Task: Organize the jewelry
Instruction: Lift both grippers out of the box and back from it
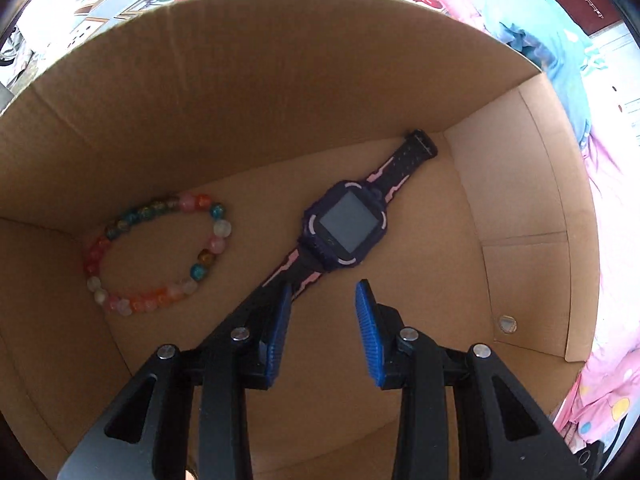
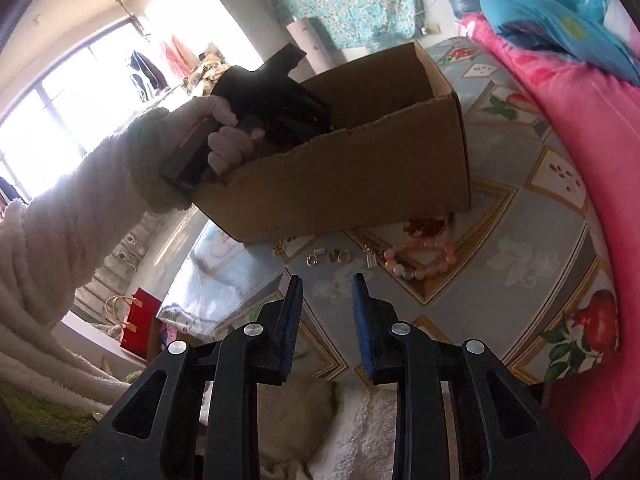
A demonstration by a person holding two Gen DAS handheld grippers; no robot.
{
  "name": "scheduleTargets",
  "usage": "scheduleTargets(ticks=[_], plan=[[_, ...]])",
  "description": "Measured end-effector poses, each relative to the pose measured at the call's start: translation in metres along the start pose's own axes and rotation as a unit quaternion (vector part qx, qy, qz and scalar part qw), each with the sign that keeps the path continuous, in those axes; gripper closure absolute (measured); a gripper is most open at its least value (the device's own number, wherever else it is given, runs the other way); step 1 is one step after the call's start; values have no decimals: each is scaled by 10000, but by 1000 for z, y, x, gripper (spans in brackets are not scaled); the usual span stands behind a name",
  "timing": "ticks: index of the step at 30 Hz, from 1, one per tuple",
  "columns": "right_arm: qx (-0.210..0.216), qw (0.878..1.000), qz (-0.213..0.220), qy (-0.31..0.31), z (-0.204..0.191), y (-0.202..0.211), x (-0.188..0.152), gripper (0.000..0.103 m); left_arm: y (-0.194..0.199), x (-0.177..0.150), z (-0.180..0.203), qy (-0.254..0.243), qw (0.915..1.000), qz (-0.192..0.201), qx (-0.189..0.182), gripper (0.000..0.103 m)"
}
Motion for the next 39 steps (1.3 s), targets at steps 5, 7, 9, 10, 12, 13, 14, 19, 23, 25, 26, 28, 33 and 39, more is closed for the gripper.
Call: scheduleTargets(ticks=[5,7,9,10,12,13,14,19,23,25,26,28,33,39], plan=[[-30,9996,-225,194,-11,-9,-19,76,-6,10,0,63,9998,63,172,71],[41,9995,-220,214,-19,-5,-21,75,-8,12,0,80,9996,79,249,71],[111,9994,-218,235,-25,-2,-20,75,-8,16,1,104,9995,112,270,71],[130,9994,-215,246,-25,-3,-19,74,-7,18,2,93,9995,116,284,71],[213,9992,-242,248,-24,-8,-16,74,-2,15,-3,99,9995,135,281,71],[229,9991,-251,240,-23,-8,-17,74,-2,16,-3,103,9995,138,270,71],[252,9991,-266,232,-23,-8,-18,74,-1,16,-2,118,9995,149,254,71],[303,9989,-346,131,-18,-14,-22,73,0,24,-2,149,9994,222,239,71],[244,9992,-281,161,-16,-15,-24,69,5,24,-13,116,9991,273,312,71],[197,9993,-265,173,-16,-17,-26,69,7,26,-12,108,9988,294,367,71],[216,9993,-256,181,-17,-17,-27,69,5,25,-10,109,9987,306,398,71],[233,9993,-228,210,-19,-16,-28,65,5,24,-7,89,9983,339,467,71],[185,9988,-16,453,-28,-11,-31,53,24,19,4,-83,9959,500,748,62],[120,9975,246,656,-31,-2,-25,40,63,5,17,-456,9888,842,1141,57]])
Point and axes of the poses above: each gripper's, at about its wrist camera, not at the fingertips, and y roughly against the way its jaws point, z to its right, x to its top, the point moved 10 cm from there along -y, roughly the way its jaws point, and after that the axes turned 6 degrees about -y, right-handed, at the moved point
